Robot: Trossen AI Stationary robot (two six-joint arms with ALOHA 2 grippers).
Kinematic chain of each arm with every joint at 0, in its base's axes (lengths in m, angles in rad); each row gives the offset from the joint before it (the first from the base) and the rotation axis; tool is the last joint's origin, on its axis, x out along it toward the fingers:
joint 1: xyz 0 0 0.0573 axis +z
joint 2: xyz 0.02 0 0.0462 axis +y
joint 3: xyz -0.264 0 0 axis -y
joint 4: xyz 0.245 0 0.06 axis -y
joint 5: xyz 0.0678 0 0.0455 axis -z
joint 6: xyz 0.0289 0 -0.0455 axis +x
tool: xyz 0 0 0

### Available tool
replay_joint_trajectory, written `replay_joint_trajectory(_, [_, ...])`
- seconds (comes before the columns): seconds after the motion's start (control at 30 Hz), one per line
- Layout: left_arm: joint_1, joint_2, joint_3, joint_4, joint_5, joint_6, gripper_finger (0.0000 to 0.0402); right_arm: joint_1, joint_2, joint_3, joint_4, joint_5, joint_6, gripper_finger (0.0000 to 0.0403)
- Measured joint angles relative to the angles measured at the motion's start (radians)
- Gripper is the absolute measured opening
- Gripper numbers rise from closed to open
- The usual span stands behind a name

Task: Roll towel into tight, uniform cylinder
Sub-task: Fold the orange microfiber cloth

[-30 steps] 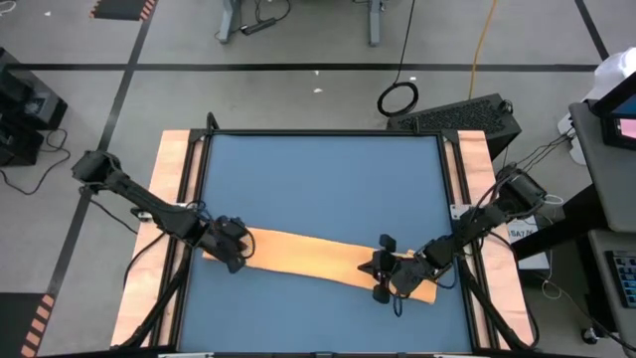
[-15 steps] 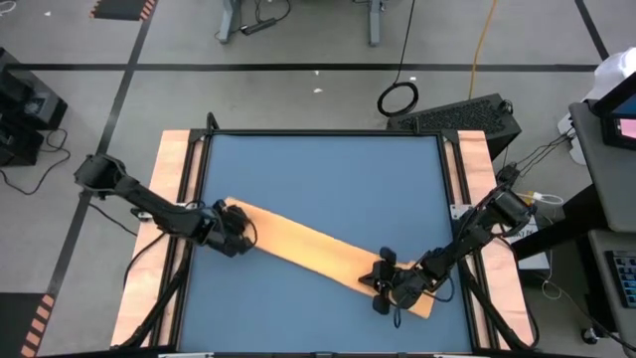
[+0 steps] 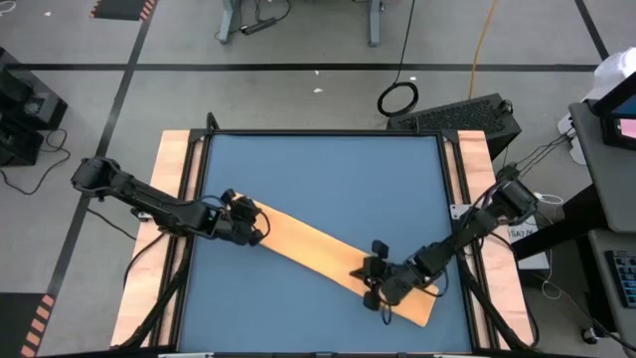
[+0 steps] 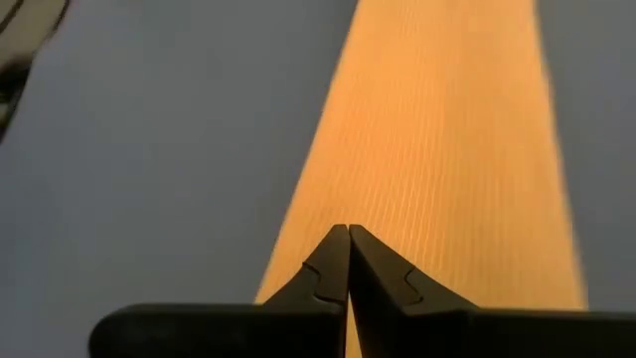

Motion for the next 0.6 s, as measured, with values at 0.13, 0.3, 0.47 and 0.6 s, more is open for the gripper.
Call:
replay_joint_trajectory(0.13, [-0.024, -0.038, 0.108, -0.19, 0.042, -0.111, 0.0004, -0.113, -0.024, 0.08, -0.028, -0.037, -0.123, 0.0])
replay_joint_trajectory(0.3, [-0.053, -0.046, 0.17, -0.471, 0.157, -0.352, 0.0004, -0.28, 0.005, 0.218, -0.028, -0.2, -0.274, 0.0])
replay_joint_trajectory(0.47, [-0.076, -0.026, 0.088, -0.552, 0.236, -0.556, 0.0004, -0.385, 0.083, 0.333, -0.032, -0.289, -0.448, 0.0])
replay_joint_trajectory(0.6, [-0.071, -0.008, -0.022, -0.389, 0.249, -0.577, 0.0004, -0.439, 0.174, 0.435, -0.054, -0.395, -0.478, 0.0])
